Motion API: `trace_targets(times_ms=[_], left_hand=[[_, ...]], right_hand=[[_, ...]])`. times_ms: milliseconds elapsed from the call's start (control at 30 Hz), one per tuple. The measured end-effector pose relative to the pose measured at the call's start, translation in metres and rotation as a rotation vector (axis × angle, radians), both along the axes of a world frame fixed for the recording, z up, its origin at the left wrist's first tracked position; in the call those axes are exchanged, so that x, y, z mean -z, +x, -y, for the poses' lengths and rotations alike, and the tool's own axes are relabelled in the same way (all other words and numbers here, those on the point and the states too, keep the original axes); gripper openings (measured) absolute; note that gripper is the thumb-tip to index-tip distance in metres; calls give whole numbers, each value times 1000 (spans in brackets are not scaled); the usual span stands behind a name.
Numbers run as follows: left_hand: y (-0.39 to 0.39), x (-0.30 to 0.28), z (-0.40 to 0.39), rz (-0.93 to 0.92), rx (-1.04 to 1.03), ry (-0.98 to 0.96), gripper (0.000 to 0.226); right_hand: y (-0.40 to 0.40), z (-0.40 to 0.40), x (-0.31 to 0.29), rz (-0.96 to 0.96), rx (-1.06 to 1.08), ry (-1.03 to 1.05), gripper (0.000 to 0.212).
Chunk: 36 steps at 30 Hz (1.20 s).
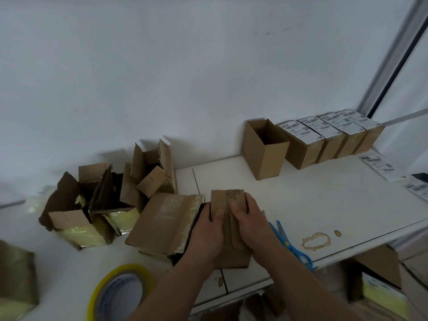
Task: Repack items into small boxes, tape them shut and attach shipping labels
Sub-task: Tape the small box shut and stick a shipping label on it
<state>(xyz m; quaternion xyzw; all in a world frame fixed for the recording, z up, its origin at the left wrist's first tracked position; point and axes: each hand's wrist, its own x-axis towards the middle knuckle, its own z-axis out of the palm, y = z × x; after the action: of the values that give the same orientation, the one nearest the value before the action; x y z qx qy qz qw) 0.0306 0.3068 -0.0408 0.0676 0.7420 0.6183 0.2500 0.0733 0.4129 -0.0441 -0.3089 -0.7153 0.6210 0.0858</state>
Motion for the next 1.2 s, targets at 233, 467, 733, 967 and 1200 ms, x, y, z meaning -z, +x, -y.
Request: trace_targets(times_ms=[233, 467, 733, 967, 1200], left_hand=[[-5, 0, -4, 127, -26, 37, 26], [0, 0, -7, 180, -110, 54, 26], [1, 2, -9, 118, -103, 33, 26], [5, -4, -11, 160, -124, 28, 30], [9, -5, -9, 263, -116, 80, 35]], right_hand=[[-2, -5, -5, 0, -48, 83, 52], [9, 6, -2, 90, 25, -154, 49], [13, 5, 0, -36, -27, -128, 16], [12, 0, -5, -5, -94, -126, 30], [11, -6, -6, -36, -120, -37, 37]])
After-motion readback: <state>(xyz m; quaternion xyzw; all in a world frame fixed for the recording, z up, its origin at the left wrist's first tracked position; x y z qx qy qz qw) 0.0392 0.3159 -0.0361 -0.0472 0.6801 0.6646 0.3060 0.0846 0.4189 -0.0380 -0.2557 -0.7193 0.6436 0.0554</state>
